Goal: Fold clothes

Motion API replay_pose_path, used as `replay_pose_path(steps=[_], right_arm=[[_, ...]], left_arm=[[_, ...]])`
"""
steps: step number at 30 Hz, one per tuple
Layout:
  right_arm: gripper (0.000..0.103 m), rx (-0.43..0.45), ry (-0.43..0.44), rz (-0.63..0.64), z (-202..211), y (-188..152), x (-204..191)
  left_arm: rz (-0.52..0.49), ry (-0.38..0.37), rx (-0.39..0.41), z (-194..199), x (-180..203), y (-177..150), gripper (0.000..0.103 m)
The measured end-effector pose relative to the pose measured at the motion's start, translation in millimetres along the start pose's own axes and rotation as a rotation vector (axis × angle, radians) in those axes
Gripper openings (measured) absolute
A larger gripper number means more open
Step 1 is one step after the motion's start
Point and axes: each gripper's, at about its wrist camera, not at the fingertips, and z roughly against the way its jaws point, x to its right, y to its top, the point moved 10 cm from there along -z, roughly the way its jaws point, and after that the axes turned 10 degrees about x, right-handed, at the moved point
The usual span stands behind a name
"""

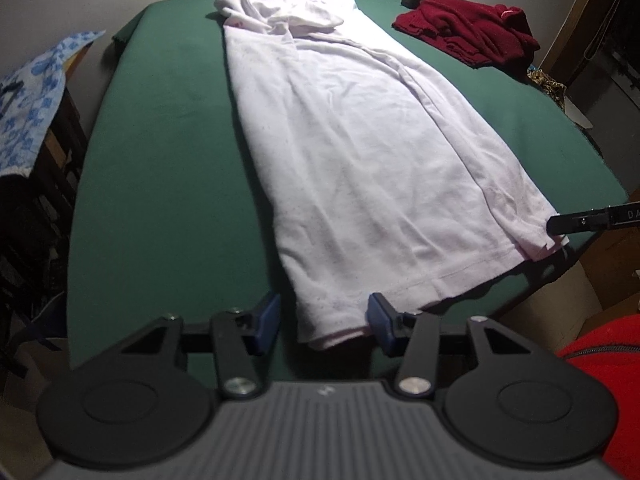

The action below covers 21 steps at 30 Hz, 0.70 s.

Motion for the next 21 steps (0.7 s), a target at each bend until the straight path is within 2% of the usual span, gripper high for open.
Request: replay_pose_path(steps=[7,10,11,12,13,21], right_arm=[[0.026,0.018,0.025,0.028,-5.2,1.3,-7.7],[0.02,0.025,-0.001,0.079,-8.0,1.2,-12.9],[0.018,0.028,-0.013,0.1,-8.9,1.2,-14.9],[0.015,0.031,-0.026,0.12,-9.7,1.1,-16.4],[0.014,0.034,-0.037,0.133,-10.2,0.8,-17.1],[0.014,0.074,-0.105,0.147,-10.3,-3.7,-20.6]], left_arm=[[-0.07,0.007,0.005,-4.2,9.9,-1.1,0.047],[-0.08,-0.006,-0.018,-5.4,13.4,0.7,0.036],[-0.076,-0.013,-0.024,-5.5,13.9,1.4,0.029],[-0.073,-0.015,-0.023,-5.3,14.0,1.8,0.017],[-0.068,-0.022,-0.026,-5.3,14.2,1.9,0.012],[-0.081,-0.07,-0.024,-4.4,13.8,1.6,0.006]])
